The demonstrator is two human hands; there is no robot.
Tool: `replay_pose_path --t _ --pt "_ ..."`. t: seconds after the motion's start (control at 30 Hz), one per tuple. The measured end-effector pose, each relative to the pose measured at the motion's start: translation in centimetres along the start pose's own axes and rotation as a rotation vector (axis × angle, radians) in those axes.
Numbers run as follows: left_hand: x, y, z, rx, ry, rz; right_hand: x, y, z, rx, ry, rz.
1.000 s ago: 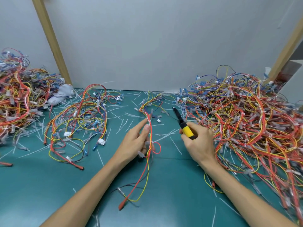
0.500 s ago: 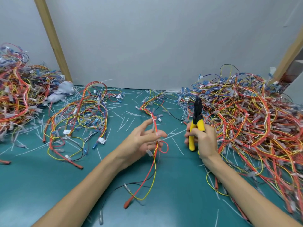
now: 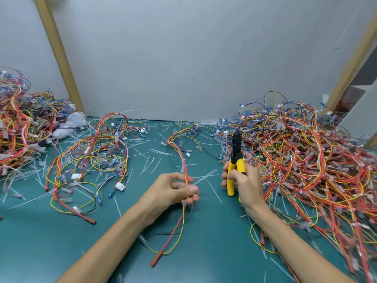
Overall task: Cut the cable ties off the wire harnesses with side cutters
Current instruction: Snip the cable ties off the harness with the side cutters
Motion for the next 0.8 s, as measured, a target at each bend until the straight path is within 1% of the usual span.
replay_pose_path --t 0.1,0.3,0.37,0.53,0.63,0.73,0.8 --pt "-1.0 -0.2 -0.1 0.023 -0.1 -0.014 0.0 0.1 -0.1 -0.015 0.003 -0.014" --pt "-2.2 0.1 0.2 0.065 -0.25 0.09 0.2 0.2 -0.1 -0.021 0.022 -0.014" --pt "-2.2 0.1 0.3 0.072 -0.263 0.095 0.3 0.3 -0.1 -0.029 0.029 -0.008" --pt "-1.8 -0.3 0.4 0.064 -0.231 -0.033 0.4 0.4 -0.1 -0.052 0.048 0.007" --pt "-1.6 -0.4 0.4 0.081 -0.218 -0.047 0.4 0.3 0.0 -0.056 0.052 0.009" --pt "-1.9 -0.2 0.3 0.088 -0.275 -0.041 0.4 0.4 0.0 -0.067 0.058 -0.009" --pt "-2.3 0.2 0.3 0.066 -0.317 -0.11 0.4 0.4 0.0 -0.072 0.064 -0.015"
Point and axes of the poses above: each hand's wrist, its own z-axis towards the middle knuckle, its own x-axis out of the palm, y = z × x, the point moved 6 cm from there along z, towards the middle knuckle, and after that the axes turned 7 degrees about y, right-handed, at the moved point
